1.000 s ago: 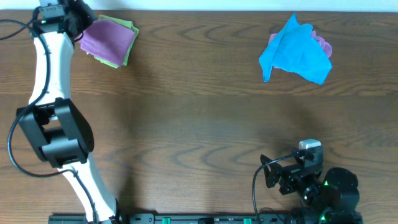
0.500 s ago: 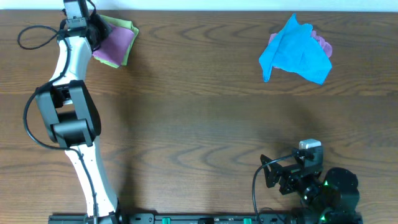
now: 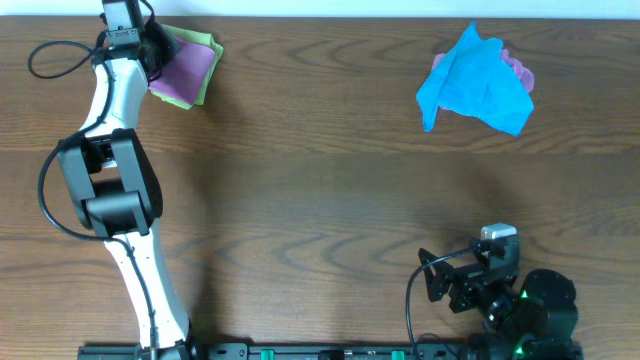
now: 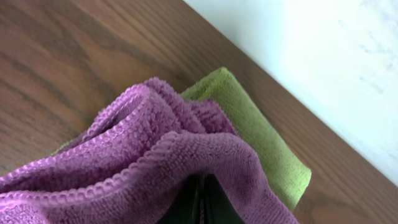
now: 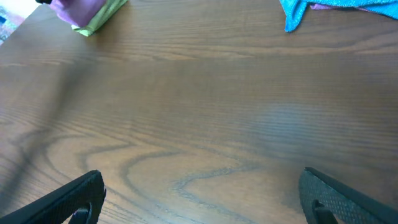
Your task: Fold the cloth
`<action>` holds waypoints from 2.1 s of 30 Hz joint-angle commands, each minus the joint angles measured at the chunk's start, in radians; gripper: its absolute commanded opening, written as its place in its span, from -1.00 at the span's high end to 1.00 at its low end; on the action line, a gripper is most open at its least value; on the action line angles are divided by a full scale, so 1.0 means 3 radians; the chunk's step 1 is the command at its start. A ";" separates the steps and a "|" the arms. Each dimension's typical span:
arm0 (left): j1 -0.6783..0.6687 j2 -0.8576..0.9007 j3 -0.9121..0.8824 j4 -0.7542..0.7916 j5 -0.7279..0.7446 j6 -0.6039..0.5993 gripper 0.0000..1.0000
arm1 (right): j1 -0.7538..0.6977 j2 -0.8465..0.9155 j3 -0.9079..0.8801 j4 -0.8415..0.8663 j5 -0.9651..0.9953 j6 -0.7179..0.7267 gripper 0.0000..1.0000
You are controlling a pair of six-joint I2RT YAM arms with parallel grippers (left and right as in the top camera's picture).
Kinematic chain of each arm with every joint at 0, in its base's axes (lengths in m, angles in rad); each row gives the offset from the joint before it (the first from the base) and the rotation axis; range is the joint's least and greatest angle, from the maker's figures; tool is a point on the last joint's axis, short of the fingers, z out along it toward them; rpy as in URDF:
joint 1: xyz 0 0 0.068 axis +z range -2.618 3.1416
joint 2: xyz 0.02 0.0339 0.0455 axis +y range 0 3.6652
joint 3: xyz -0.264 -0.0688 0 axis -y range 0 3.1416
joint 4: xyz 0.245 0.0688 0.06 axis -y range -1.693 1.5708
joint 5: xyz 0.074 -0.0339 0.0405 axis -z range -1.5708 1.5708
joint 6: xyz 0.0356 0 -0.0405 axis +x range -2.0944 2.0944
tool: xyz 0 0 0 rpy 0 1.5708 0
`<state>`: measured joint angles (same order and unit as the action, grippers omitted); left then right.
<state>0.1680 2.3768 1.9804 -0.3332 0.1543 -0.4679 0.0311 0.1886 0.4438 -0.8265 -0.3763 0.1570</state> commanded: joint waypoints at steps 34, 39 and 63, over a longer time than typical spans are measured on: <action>-0.0089 -0.1794 0.0121 -0.3428 0.0010 0.1132 -0.91 | -0.0024 -0.0022 -0.0005 -0.0005 0.0011 0.0048 -0.98; -0.0136 -0.1827 0.0028 -0.3675 0.0011 0.1142 -0.91 | -0.0024 -0.0022 -0.0005 -0.0005 0.0011 0.0048 -0.98; -0.0238 -0.5549 -0.4552 -0.0870 -0.0203 0.1038 -0.91 | -0.0024 -0.0022 -0.0005 -0.0005 0.0011 0.0048 -0.99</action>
<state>0.0963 0.7883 0.6804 -0.5987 0.1432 -0.1570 0.0311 0.1886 0.4427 -0.8268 -0.3737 0.1574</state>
